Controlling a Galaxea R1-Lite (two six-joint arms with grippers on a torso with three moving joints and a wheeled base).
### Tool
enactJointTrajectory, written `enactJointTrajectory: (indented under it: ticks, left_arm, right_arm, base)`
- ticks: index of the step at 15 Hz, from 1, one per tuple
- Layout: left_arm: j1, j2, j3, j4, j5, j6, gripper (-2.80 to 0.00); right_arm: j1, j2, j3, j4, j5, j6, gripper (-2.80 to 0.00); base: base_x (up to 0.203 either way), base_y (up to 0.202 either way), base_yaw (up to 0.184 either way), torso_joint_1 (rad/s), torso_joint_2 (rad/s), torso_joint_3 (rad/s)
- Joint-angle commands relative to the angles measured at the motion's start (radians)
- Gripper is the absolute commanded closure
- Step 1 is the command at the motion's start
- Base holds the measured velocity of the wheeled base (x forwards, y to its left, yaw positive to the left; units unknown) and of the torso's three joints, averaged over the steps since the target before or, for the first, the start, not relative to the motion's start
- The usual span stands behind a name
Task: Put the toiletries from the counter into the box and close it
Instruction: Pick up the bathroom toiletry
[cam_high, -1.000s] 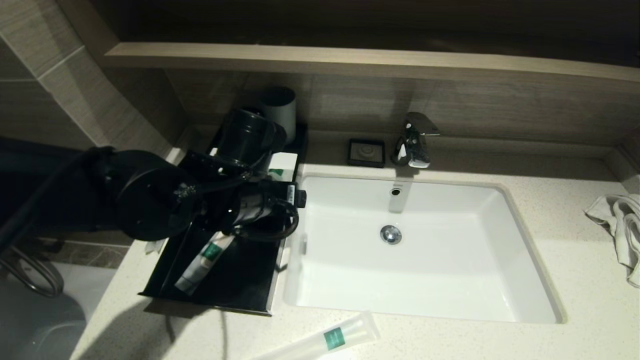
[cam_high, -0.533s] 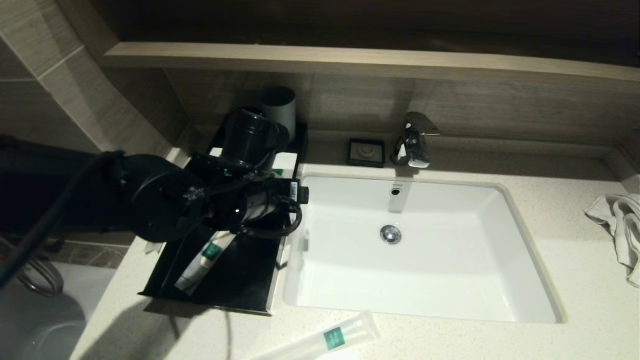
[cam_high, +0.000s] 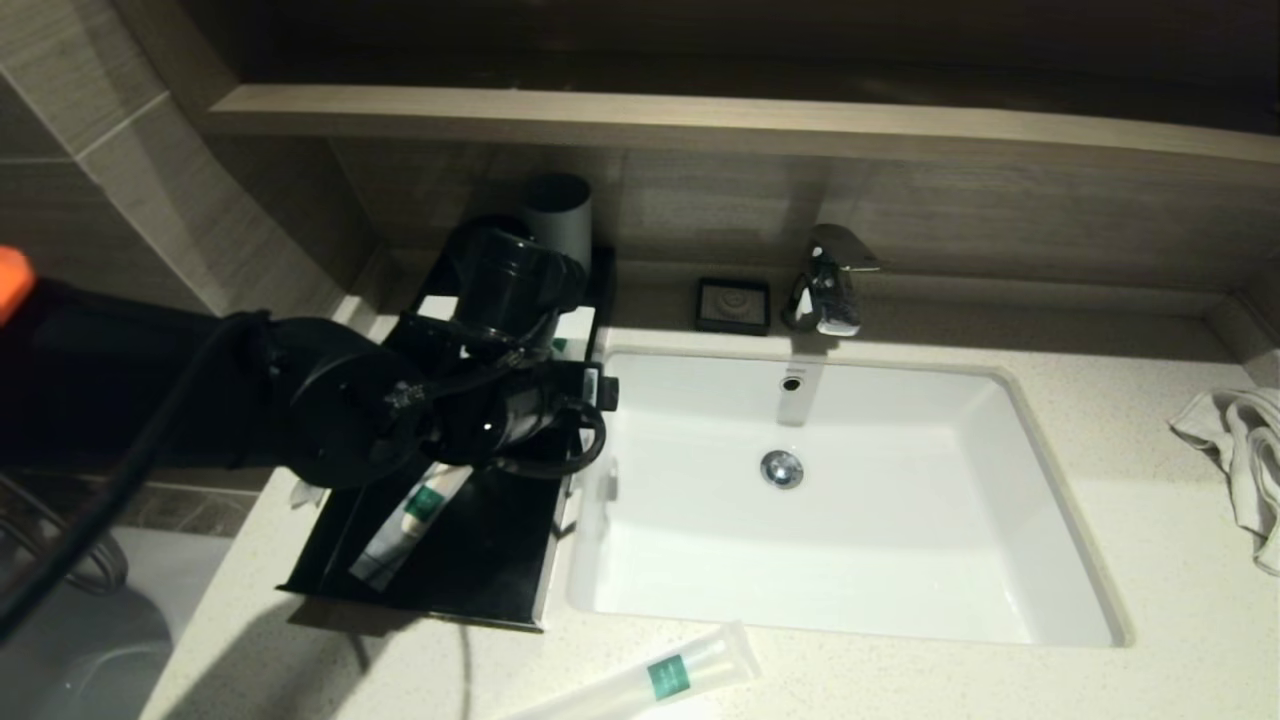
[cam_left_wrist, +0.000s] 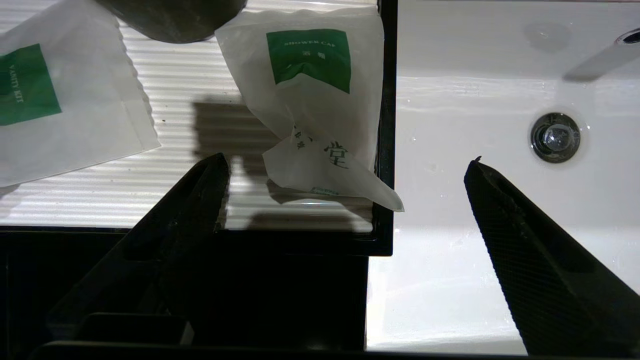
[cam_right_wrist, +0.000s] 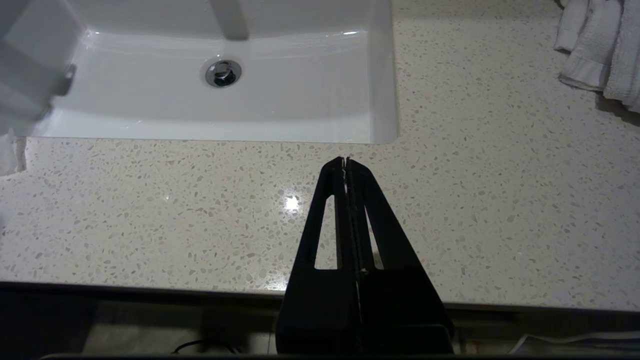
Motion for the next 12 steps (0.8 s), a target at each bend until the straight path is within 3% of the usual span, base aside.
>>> enactJointTrajectory:
  ticks: [1,2,3,4,12]
  left_arm:
    - [0.0,0.002,0.001,-0.002,0.013,-0.002,-2.8]
    - [0.0,0.002,-0.001,-0.002,0.013,0.0,-2.8]
    - [0.0,0.004,-0.001,-0.002,0.014,0.001,-1.6]
    - [0.0,0.004,0.001,-0.002,0.013,0.005,0.0]
    - [0.0,0.002,0.001,-0.002,0.031,0.007,0.0]
  right_arm:
    - [0.0,0.0,0.0,0.0,0.0,0.001,0.0]
    - [0.0,0.002,0.0,0.0,0.0,0.001,0.0]
    - [0.0,0.0,0.0,0.0,0.0,0.0,0.0]
    - [0.0,0.001,0.0,0.0,0.0,0.0,0.0]
    - [0.0,0.0,0.0,-0.001,0.0,0.0,0.0]
  base:
    - [0.0,0.0,0.0,0.0,0.0,0.0]
    - [0.0,0.0,0.0,0.0,0.0,0.0]
    - [0.0,0.0,0.0,0.0,0.0,0.0]
    - [0.0,0.0,0.0,0.0,0.0,0.0]
    - [0.0,0.0,0.0,0.0,0.0,0.0]
